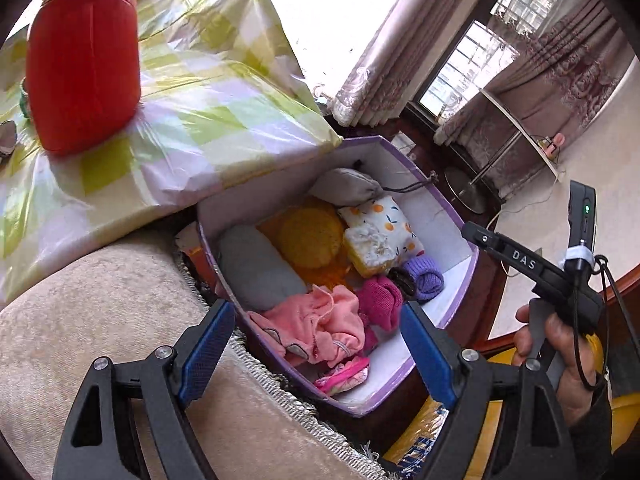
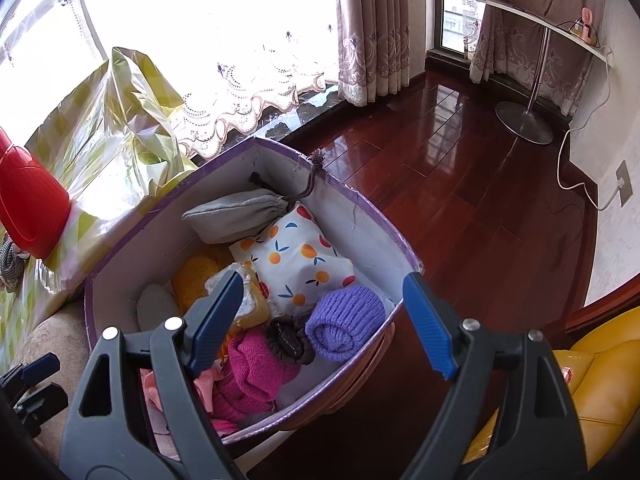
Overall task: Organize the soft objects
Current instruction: 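Move both open tools back over the bed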
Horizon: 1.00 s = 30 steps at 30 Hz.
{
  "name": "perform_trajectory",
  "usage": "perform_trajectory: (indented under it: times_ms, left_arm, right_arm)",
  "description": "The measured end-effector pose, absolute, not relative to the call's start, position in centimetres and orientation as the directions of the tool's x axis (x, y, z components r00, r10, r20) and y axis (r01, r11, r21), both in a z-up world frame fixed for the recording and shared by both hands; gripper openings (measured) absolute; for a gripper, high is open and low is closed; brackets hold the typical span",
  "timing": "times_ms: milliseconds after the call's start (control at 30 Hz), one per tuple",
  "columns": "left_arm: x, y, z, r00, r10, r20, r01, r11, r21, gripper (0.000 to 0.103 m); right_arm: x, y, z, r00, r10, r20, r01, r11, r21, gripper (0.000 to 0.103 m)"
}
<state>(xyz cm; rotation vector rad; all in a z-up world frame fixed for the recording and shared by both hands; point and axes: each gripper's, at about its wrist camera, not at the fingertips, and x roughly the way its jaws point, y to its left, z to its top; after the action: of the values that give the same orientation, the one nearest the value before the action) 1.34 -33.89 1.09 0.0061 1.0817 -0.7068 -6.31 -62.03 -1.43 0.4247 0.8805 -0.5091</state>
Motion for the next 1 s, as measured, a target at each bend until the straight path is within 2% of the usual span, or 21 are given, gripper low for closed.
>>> perform_trajectory:
  times_ms: [300, 500, 667, 867, 1000]
  left_arm:
    - [3.8, -28.6, 2.0, 0.419, -0.484, -0.768, 0.36, 0.865, -0.349, 0.085]
    - [4.1, -26.4, 3.1, 0.513, -0.452, -0.73, 0.313, 0.89, -0.331, 0.085]
    - [4.8, -23.2, 4.0, 0.598, -0.376, -0.707, 0.236, 0.926, -0.293, 0.085]
    - [5.5, -17.8, 4.6, 0.672, -0.285, -0.684, 0.115, 0.952, -0.283, 0.083]
    - [5.8, -14.1, 4.6, 0.699, -0.237, -0.675, 0.035, 0.954, -0.299, 0.078]
  right_arm:
    - [-4.9, -58.9, -1.0, 0.558, -0.184, -0.809, 0.507, 0.848, 0.156, 0.084]
    - [-4.0, -55.7, 0.4, 0.6, -0.125, -0.79, 0.433, 0.881, 0.189, 0.084]
    - [-2.5, -51.9, 1.4, 0.627, -0.088, -0.774, 0.354, 0.917, 0.182, 0.084]
    - [-0.8, -47.5, 1.9, 0.649, 0.02, -0.76, 0.25, 0.939, 0.238, 0.084]
    - [0.4, -44.0, 2.5, 0.654, 0.08, -0.752, 0.174, 0.952, 0.252, 0.084]
